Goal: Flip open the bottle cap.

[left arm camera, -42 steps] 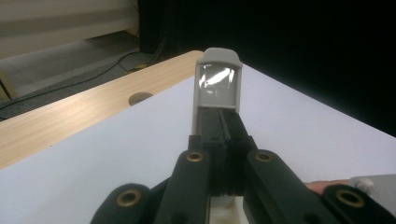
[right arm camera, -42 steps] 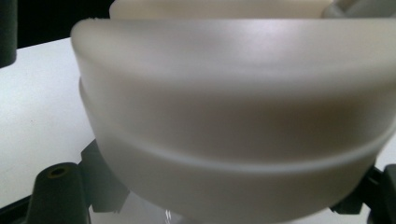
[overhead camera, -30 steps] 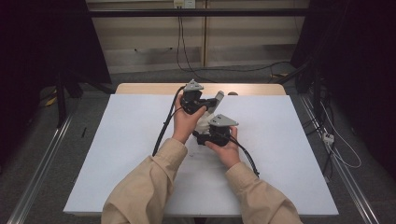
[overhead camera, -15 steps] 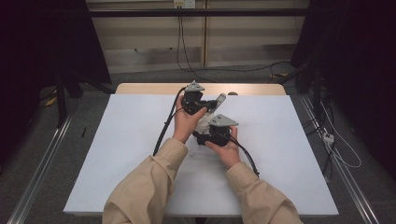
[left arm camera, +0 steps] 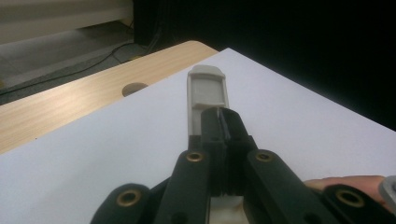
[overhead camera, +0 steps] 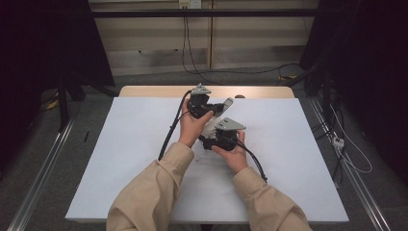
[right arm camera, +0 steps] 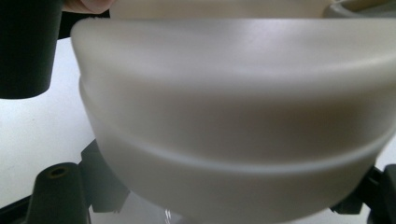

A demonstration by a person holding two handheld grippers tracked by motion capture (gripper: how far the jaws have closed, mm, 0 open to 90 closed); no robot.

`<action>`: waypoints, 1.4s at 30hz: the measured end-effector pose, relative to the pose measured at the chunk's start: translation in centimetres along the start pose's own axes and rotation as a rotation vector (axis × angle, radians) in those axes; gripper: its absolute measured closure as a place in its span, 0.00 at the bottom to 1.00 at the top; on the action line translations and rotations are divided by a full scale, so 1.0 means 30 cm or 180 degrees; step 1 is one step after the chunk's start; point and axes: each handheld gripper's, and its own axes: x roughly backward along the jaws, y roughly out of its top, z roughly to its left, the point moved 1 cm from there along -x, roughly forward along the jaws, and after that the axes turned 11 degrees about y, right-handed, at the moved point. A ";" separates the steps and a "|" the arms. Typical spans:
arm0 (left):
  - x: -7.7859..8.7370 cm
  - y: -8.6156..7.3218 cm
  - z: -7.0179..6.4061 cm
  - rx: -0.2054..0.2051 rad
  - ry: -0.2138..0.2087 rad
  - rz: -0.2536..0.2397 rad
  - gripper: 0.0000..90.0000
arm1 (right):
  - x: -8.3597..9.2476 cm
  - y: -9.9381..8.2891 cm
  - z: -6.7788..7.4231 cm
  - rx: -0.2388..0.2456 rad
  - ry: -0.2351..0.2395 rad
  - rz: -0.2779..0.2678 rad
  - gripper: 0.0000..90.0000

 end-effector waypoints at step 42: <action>-0.004 0.010 -0.010 -0.0080 0.0010 0.0136 0.98 | 0.003 -0.001 -0.002 -0.0019 -0.0008 -0.0012 0.21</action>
